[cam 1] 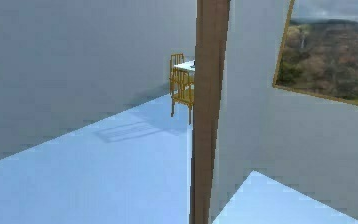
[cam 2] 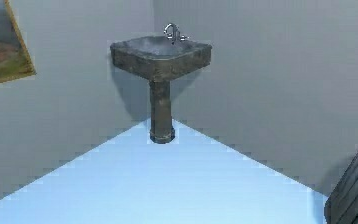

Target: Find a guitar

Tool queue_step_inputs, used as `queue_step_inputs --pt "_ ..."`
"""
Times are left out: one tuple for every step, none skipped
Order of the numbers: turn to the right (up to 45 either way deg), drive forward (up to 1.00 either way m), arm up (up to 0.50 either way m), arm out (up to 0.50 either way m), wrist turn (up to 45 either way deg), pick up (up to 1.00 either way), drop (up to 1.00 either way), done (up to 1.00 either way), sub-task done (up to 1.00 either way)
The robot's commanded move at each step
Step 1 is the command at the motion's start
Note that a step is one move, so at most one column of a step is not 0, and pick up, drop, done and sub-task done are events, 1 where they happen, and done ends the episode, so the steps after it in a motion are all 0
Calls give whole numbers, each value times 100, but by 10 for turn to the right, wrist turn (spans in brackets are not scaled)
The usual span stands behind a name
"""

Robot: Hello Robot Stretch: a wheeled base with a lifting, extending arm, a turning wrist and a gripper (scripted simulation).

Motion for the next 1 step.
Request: queue_step_inputs --pt "-60 0 0 0 0 0 0 0 0"
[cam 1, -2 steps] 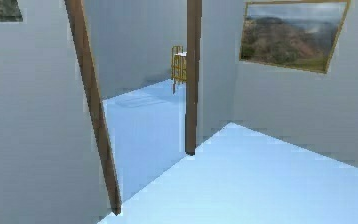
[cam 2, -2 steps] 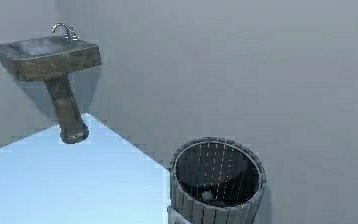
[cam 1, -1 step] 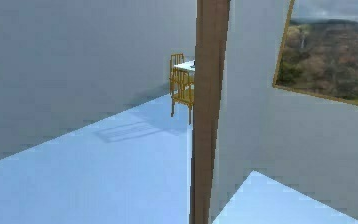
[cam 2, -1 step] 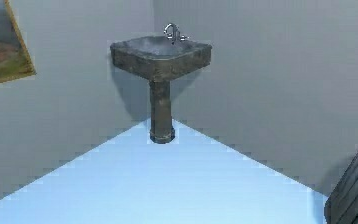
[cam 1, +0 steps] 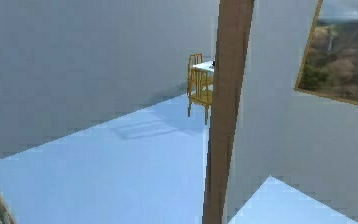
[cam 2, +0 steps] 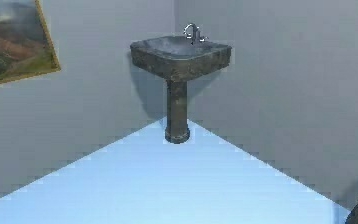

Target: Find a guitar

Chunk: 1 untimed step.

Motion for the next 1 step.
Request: queue_step_inputs --pt "0 20 0 0 0 0 0 0 0"
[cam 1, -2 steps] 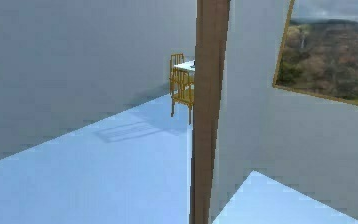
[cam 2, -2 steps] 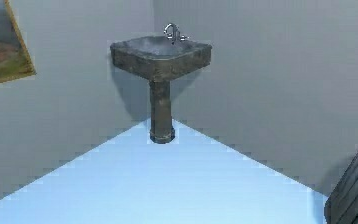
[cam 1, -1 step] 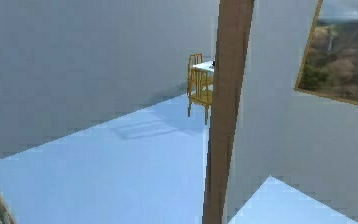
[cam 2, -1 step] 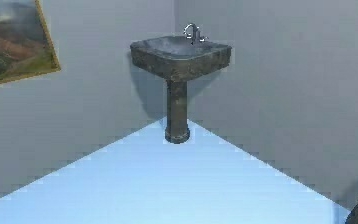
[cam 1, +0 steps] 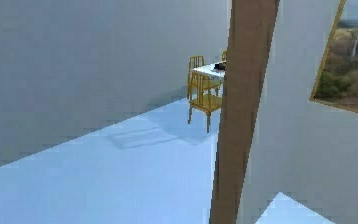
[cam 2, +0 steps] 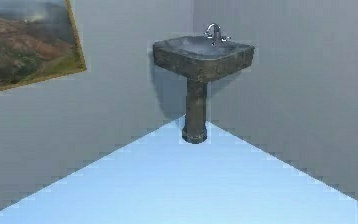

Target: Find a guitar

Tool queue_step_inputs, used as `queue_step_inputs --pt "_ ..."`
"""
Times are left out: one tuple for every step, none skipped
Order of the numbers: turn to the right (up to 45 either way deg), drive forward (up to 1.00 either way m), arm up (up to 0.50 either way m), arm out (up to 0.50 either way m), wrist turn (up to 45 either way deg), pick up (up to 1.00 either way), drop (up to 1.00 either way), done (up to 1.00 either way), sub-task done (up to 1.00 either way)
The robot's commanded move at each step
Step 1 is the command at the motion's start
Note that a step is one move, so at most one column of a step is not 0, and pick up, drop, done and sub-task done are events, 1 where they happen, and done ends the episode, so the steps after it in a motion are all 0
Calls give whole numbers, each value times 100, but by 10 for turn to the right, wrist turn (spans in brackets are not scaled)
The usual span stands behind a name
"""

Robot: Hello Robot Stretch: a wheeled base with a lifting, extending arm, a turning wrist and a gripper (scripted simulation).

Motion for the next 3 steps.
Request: queue_step_inputs --pt "-390 0 0 0 0 0 0 0 0" --pt "0 30 0 0 0 0 0 0 0" --pt "420 0 0 0 0 0 0 0 0"
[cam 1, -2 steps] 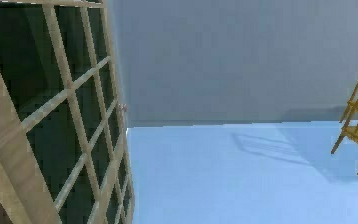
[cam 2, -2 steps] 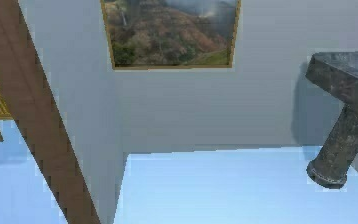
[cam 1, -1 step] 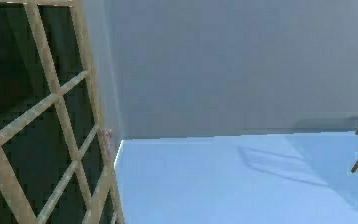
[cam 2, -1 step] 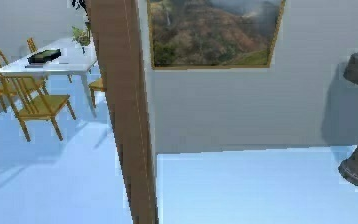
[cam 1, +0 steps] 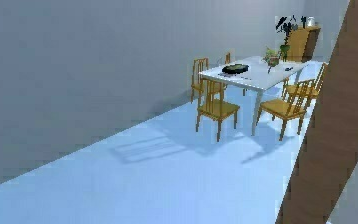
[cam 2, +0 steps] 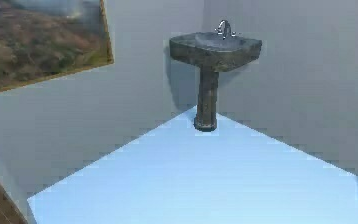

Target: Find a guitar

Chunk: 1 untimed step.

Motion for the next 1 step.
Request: queue_step_inputs --pt "0 60 0 0 0 0 0 0 0"
